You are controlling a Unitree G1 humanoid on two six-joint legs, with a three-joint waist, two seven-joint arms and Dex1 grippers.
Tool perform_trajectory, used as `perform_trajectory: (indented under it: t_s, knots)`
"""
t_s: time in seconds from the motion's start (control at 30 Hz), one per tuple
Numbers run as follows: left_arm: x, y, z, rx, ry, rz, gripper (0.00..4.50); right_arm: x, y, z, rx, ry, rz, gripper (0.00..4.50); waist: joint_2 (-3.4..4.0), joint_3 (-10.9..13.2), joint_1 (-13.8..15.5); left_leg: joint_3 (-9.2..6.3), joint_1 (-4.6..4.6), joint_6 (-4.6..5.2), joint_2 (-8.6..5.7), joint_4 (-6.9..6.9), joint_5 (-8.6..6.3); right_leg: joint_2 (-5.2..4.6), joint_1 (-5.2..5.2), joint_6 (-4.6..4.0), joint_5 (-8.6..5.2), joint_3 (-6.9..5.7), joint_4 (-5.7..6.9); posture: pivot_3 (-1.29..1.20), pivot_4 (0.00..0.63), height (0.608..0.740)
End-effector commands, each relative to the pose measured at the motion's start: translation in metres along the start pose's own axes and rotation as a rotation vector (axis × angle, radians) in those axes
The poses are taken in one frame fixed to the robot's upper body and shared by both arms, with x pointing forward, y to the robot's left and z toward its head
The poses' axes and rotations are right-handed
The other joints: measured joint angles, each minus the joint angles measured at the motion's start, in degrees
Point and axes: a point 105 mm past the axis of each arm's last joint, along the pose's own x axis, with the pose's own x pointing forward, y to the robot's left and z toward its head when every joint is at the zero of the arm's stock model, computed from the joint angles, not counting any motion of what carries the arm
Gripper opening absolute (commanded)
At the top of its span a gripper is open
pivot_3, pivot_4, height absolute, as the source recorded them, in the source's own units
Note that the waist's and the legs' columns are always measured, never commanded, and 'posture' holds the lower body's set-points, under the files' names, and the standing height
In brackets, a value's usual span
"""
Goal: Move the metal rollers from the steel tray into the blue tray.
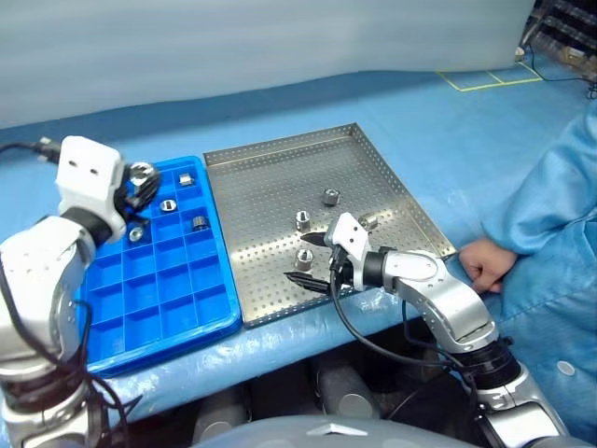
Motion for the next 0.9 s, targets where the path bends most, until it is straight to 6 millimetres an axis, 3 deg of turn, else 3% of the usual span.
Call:
perform_trajectory:
  t_s: [0.03,0.27,0.53,0.67,0.83,0.9]
  knots:
    - [-0.017,0.002,0.001,0.009,-0.017,0.085,1.72,0.0,-0.001,0.018,-0.024,-0.068,-0.003,4.5,-0.07,0.0,1.44,0.0,0.0,0.0,0.0,0.0,0.0,0.0,0.0,0.0,0.0,-0.01,-0.01,-0.03,0.15,0.74]
    - [-0.013,0.0,-0.023,-0.018,0.066,0.141,1.72,0.005,-0.011,0.016,-0.021,-0.045,-0.017,4.5,-0.29,-0.02,5.86,-0.01,0.08,-0.16,-0.02,0.02,0.15,0.01,0.08,-0.47,-0.18,-0.14,0.01,0.0,0.15,0.74]
    - [-0.004,0.001,-0.056,-0.062,0.17,0.191,1.72,0.007,-0.016,0.015,-0.017,-0.044,-0.044,4.5,-0.3,-0.03,6.68,-0.02,0.07,-0.16,-0.01,0.01,0.15,0.02,0.06,-0.52,-0.19,-0.18,0.02,0.0,0.15,0.74]
    - [0.002,-0.001,-0.063,-0.079,0.178,0.196,1.72,0.007,-0.016,0.018,-0.029,-0.054,-0.052,4.5,-0.3,-0.03,6.96,-0.01,0.06,-0.16,-0.01,0.01,0.15,0.02,0.06,-0.53,-0.19,-0.18,0.01,-0.01,0.15,0.74]
    - [0.005,-0.002,-0.057,-0.061,0.16,0.206,3.31,0.005,-0.019,0.021,-0.038,-0.064,-0.078,4.5,-0.32,-0.03,7.01,-0.02,0.04,-0.16,-0.01,0.01,0.15,0.01,0.05,-0.53,-0.19,-0.18,0.01,-0.03,0.15,0.74]
    - [0.007,-0.002,-0.046,-0.096,0.097,0.199,3.31,0.004,-0.02,0.021,-0.039,-0.065,-0.087,4.5,-0.32,-0.03,6.99,-0.02,0.04,-0.16,-0.01,0.01,0.15,0.01,0.05,-0.54,-0.18,-0.19,0.01,-0.03,0.15,0.74]
